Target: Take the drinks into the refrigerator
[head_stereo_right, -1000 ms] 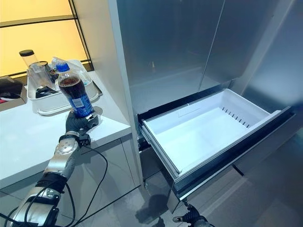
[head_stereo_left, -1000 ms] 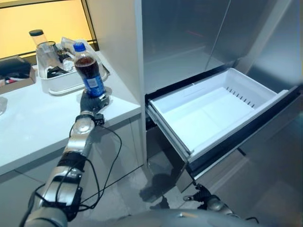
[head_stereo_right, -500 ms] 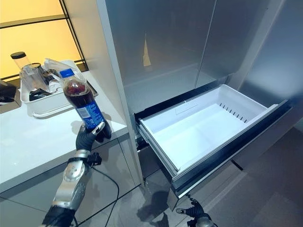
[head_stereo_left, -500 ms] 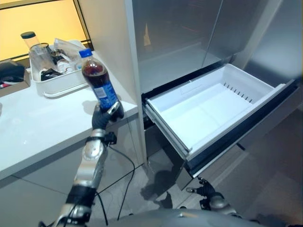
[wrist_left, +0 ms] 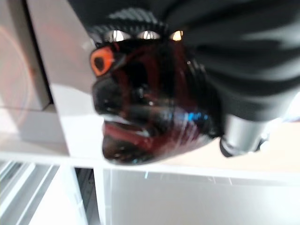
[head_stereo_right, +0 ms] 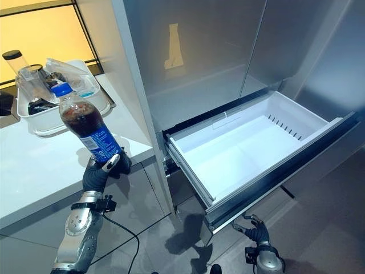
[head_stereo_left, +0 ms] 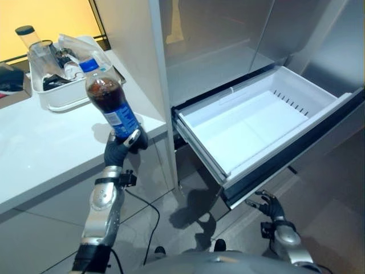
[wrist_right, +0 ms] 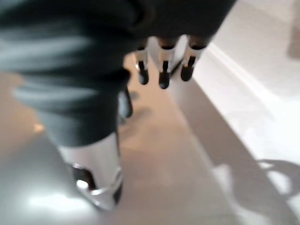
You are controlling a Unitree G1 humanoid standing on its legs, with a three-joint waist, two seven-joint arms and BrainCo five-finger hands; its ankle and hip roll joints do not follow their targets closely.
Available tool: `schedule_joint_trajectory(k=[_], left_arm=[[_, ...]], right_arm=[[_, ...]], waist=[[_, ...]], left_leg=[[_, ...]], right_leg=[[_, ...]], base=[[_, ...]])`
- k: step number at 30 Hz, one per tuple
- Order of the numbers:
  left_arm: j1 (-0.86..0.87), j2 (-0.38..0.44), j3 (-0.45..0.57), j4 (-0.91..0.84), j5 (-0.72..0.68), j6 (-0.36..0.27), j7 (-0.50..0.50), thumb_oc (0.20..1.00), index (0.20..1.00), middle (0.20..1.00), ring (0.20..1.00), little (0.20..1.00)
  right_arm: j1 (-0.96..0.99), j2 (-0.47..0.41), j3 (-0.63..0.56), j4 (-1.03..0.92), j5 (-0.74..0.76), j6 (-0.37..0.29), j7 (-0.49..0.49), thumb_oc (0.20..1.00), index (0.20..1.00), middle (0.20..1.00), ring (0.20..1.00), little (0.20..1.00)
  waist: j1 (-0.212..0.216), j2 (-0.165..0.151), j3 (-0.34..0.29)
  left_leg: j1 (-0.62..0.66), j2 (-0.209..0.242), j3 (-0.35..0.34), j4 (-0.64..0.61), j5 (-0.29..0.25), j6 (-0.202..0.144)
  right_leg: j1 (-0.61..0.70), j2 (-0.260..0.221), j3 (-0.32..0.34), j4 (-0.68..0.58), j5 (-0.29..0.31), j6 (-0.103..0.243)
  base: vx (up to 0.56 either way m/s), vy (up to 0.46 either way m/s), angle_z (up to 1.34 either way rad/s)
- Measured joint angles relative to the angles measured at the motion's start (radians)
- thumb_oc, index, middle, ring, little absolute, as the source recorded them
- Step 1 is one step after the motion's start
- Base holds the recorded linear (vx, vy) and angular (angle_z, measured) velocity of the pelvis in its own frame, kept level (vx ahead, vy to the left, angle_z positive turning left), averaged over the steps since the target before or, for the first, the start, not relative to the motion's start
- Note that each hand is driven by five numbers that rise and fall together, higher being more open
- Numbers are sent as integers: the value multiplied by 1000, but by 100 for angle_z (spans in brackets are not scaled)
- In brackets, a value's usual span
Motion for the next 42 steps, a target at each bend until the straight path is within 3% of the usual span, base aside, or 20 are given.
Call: schedule_joint_trajectory(k=[5, 11, 18, 21, 27, 30, 35, 39, 42], left_arm=[[77, 2, -1, 9, 0, 56, -6, 200, 200, 200, 200, 200], [88, 12, 5, 9, 1, 58, -8, 200, 200, 200, 200, 200], [92, 9, 25, 8, 2, 58, -9, 200, 200, 200, 200, 200], [92, 7, 25, 8, 2, 58, -14, 200, 200, 200, 200, 200], [98, -13, 29, 7, 5, 58, -9, 200, 200, 200, 200, 200], [99, -12, 29, 7, 20, 58, -3, 200, 200, 200, 200, 200], [101, 6, 30, 7, 28, 58, -10, 200, 200, 200, 200, 200], [98, 51, 11, 6, 42, 58, -69, 200, 200, 200, 200, 200], [98, 99, -24, -2, 56, 58, -125, 200, 200, 200, 200, 200]], right_arm=[[-62, 72, -144, 27, 134, -65, -38, 1000, 1000, 1000, 1000, 1000], [-96, 88, -296, 34, 255, -113, -135, 1000, 1000, 1000, 1000, 1000], [-96, 79, -343, -365, 227, -175, -200, 1000, 1000, 1000, 1000, 1000], [-119, 79, -342, -443, 193, -203, -204, 1000, 1000, 1000, 1000, 1000], [-187, 84, -327, -817, 50, -216, -206, 1000, 1000, 1000, 1000, 1000], [-231, 80, -312, -888, 21, -241, -198, 1000, 1000, 1000, 1000, 1000], [-223, -59, -194, -911, 30, -236, -52, 1000, 1000, 1000, 1000, 1000], [-234, -256, -59, -886, 90, -173, 128, 1000, 1000, 1000, 1000, 1000], [-248, -355, 8, -861, 148, -130, 232, 1000, 1000, 1000, 1000, 1000]], waist=[[-7, -25, 20], [-10, -28, 24], [-23, -18, 29], [-22, -20, 28], [-20, -13, 30], [-19, -20, 26], [-18, -22, 25], [-12, -31, 20], [5, -43, 15]], left_leg=[[-1, -1, 2, 0, -1, 1], [-1, -5, 2, 0, -1, 1], [3, -3, 14, 0, -2, 2], [4, -4, 17, 0, -1, 1], [1, -6, 22, 0, -1, 1], [1, -5, 24, 1, -1, 1], [1, -6, 25, 1, 0, 1], [0, -5, 22, 1, 0, 1], [0, -5, 22, 1, 0, 1]], right_leg=[[-4, -1, 4, 0, 0, 0], [-3, -3, 8, 4, 0, 1], [-5, -1, 14, 4, 2, 1], [-6, -1, 21, 5, 6, 0], [-12, -2, 27, 5, 9, 1], [-13, -1, 28, 5, 9, 1], [-13, -1, 29, 5, 10, 1], [-12, -1, 27, 5, 11, 1], [-12, -1, 26, 5, 10, 1]], base=[[0, 0, -1], [0, 0, 0], [2, 5, -5], [-1, 1, -2], [-1, 0, -2], [0, 0, 0], [0, 0, 0], [0, 0, 0], [0, 0, 0]])
